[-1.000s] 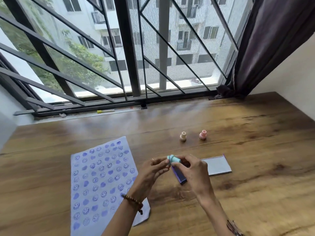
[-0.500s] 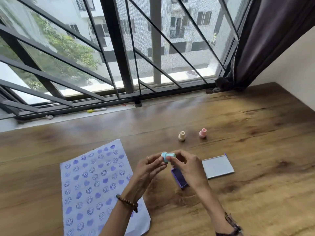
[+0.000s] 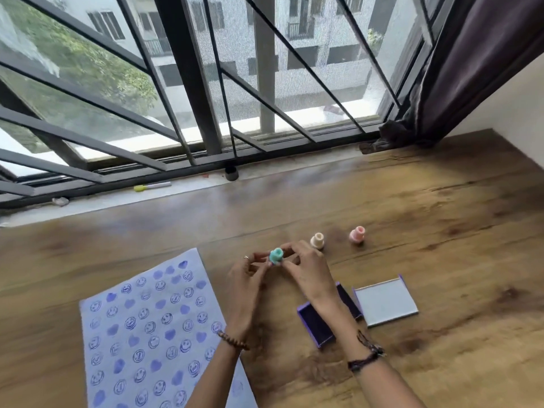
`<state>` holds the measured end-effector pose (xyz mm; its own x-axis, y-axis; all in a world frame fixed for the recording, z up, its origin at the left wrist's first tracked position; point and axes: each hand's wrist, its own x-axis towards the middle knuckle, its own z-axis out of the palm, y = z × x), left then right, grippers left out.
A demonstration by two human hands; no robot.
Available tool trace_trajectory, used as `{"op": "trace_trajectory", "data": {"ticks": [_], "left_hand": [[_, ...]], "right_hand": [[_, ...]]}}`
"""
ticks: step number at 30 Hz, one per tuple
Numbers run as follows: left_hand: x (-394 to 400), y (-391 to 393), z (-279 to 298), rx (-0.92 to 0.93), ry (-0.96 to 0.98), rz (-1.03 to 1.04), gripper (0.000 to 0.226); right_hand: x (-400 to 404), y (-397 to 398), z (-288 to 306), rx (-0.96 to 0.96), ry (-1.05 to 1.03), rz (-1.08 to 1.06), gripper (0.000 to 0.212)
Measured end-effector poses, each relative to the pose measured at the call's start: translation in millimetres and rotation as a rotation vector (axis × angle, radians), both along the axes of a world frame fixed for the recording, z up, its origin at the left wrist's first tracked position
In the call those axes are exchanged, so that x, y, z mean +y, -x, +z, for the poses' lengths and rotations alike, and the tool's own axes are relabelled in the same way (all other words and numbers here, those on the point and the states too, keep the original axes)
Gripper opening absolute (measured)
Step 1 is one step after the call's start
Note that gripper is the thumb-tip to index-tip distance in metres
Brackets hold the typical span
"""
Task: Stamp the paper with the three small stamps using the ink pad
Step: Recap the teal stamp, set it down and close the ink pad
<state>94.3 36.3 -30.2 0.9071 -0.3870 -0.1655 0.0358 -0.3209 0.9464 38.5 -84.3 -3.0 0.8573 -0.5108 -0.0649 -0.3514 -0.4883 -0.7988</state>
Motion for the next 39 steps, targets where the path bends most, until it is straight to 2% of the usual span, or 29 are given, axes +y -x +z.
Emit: {"op": "trace_trajectory", "data": {"ticks": [5,8,11,14,17,19,21,25,27,32,34,36,39], "left_hand": [[-4,-5,8,-0.162,-0.150,-0.029,0.036],[2,10,11,-0.202,-0.127,0.022,0.029],[13,37,10,-0.204,-0.123,-0.045,0.022],[25,64,8,-0.294,-0.180,-0.238,0.035],[27,79,5,-0.396,-0.334,-0.432,0.069],[25,86,2,-0.425,-0.430,-0.480,0.081],[23,90,2,-0.450,-0.458,-0.471,0.077],[23,93,1,-0.468,-0.448,-0.447,0.068],[24,94,1,-0.464,-0.450,-0.435,0.068],[26,102,-2,-0.434,-0.427,-0.377,0.067],[26,103,-2,-0.421,-0.409,-0.358,0.067],[27,104,-2,-0.415,-0.400,-0.353,0.067],[27,104,-3,-0.414,-0.388,-0.348,0.068]], "right_hand": [[3,-7,2,0.001,0.011,-0.004,0.024],[2,11,8,-0.067,-0.003,-0.077,0.022],[-4,46,8,-0.123,-0.005,-0.199,0.006],[-12,89,2,-0.111,-0.051,-0.352,0.005],[-18,125,-7,-0.063,-0.031,-0.505,0.013],[-20,143,-14,-0.034,0.006,-0.594,0.013],[-22,157,-19,-0.003,0.051,-0.679,0.017],[-27,169,-22,0.047,0.056,-0.769,0.057],[-30,167,-22,0.051,0.039,-0.768,0.065],[-37,164,-21,-0.001,-0.078,-0.756,0.042],[-39,164,-19,-0.022,-0.105,-0.768,0.041],[-39,163,-16,-0.057,-0.089,-0.777,0.043],[-33,161,-3,-0.189,-0.033,-0.706,0.033]]}}
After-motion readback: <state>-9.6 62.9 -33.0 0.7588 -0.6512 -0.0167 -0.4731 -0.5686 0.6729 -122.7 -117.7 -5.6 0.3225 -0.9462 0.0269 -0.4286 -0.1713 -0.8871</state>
